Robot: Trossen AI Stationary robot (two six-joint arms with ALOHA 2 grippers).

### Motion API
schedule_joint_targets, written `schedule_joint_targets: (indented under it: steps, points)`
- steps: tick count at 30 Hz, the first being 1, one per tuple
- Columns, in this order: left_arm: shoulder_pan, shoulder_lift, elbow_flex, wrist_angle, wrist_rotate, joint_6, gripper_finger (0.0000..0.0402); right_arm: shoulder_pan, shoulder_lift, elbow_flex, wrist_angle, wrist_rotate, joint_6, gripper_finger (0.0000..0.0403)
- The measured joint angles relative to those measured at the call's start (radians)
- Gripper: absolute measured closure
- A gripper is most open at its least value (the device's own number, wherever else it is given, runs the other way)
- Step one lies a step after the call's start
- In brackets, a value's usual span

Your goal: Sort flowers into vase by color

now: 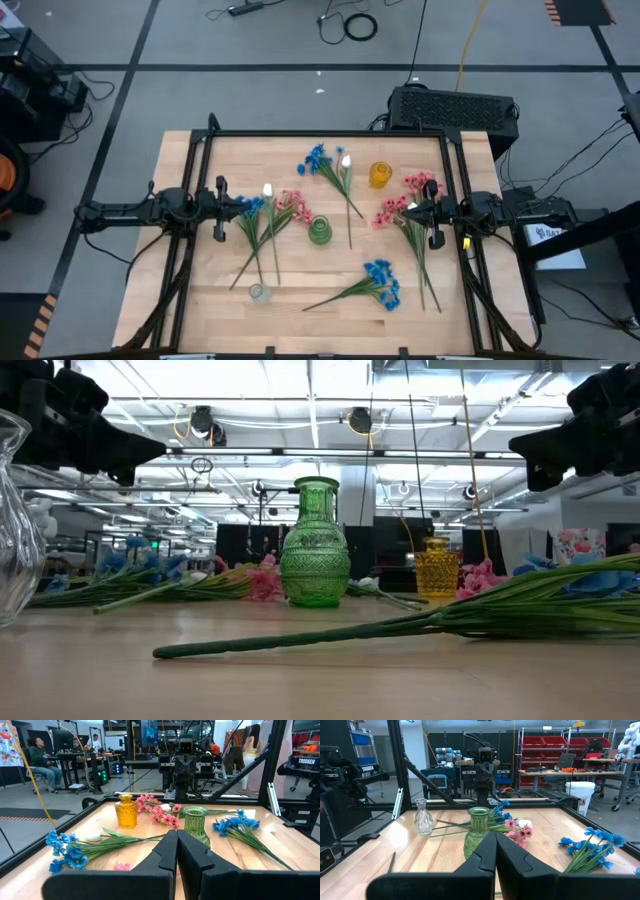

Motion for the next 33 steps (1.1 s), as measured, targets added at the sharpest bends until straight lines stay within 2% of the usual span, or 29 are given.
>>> schedule_joint_targets:
  steps: [19, 25, 29, 33]
  points:
    - [0.000, 0.000, 0.000, 0.000, 0.000, 0.000, 0.0388, 0.000, 0.000, 0.000, 0.002, 0.023, 0.000, 0.0403]
    - [0.000, 0.000, 0.000, 0.000, 0.000, 0.000, 0.0388, 0.000, 0.008, 0.004, 0.080, 0.024, 0.081, 0.0403]
    - [0.000, 0.000, 0.000, 0.000, 0.000, 0.000, 0.0388, 0.005, 0.048, 0.114, 0.067, -0.001, 0.096, 0.0403]
    - [0.000, 0.000, 0.000, 0.000, 0.000, 0.000, 0.0388, 0.009, 0.162, 0.310, -0.046, 0.004, 0.081, 0.0403]
